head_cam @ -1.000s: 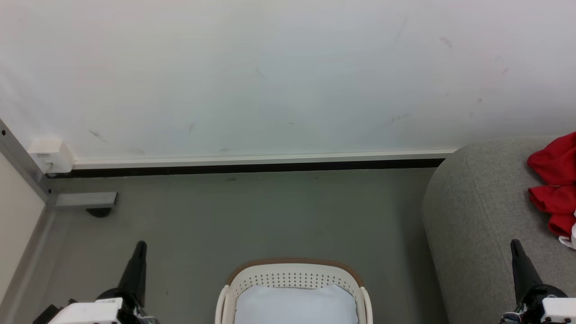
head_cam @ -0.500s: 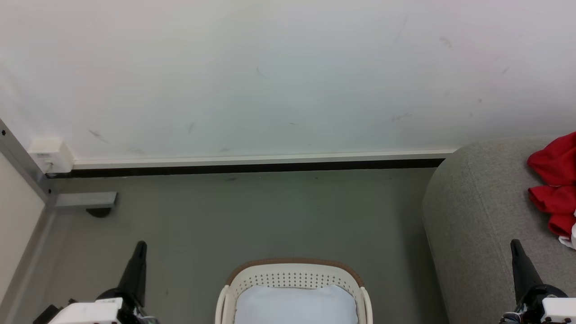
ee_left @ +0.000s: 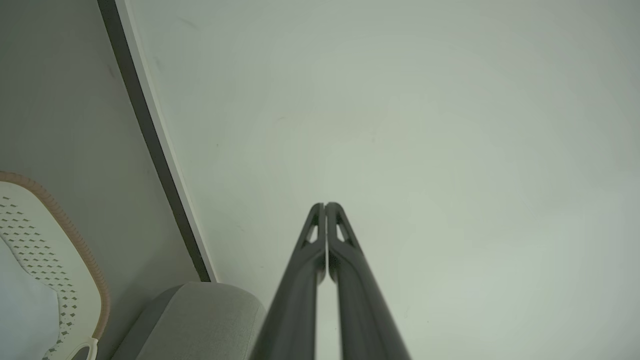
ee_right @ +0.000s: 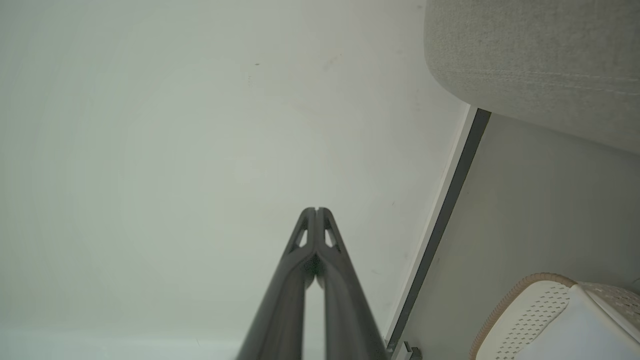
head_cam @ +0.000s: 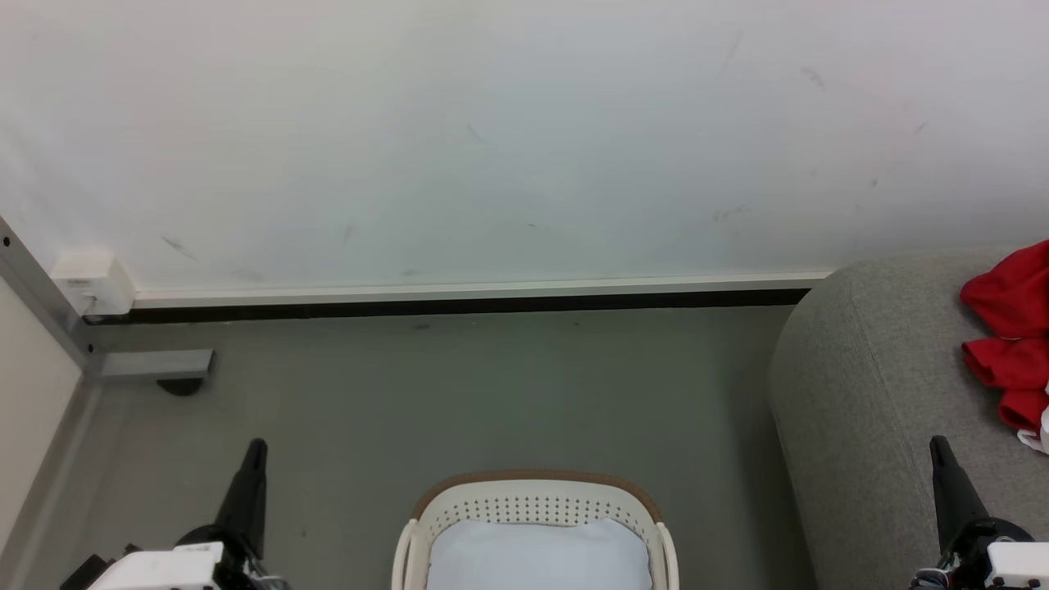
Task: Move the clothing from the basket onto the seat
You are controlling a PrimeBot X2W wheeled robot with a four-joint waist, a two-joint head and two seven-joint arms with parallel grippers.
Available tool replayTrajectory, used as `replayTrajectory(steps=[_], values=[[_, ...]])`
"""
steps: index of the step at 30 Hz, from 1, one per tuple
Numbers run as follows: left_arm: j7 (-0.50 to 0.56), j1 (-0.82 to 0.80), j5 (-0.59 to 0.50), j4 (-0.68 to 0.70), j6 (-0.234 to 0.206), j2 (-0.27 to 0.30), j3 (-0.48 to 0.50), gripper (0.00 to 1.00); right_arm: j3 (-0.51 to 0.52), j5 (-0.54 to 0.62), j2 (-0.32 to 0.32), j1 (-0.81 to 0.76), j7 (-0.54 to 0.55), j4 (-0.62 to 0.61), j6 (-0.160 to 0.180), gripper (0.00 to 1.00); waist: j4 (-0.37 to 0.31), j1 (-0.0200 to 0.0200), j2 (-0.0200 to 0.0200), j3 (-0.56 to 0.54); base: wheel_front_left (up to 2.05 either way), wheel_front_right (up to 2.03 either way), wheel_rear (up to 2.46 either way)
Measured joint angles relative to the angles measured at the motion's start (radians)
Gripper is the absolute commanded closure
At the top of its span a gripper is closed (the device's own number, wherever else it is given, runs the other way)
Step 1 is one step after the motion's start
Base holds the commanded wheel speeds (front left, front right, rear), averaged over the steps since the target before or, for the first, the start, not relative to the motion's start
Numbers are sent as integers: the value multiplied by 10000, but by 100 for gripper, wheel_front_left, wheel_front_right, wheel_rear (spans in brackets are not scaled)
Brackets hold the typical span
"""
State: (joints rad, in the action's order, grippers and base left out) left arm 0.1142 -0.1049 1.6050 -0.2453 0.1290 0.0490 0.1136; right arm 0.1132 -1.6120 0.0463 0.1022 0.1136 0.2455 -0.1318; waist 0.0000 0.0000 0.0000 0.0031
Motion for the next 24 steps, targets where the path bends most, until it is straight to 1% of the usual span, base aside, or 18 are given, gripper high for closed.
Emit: replayTrajectory(steps=[24], values=[[0,-1,0,0,0,0,0,100,0,0,2,1,0,-2,0,100,0,0,0,0,0,0,0]])
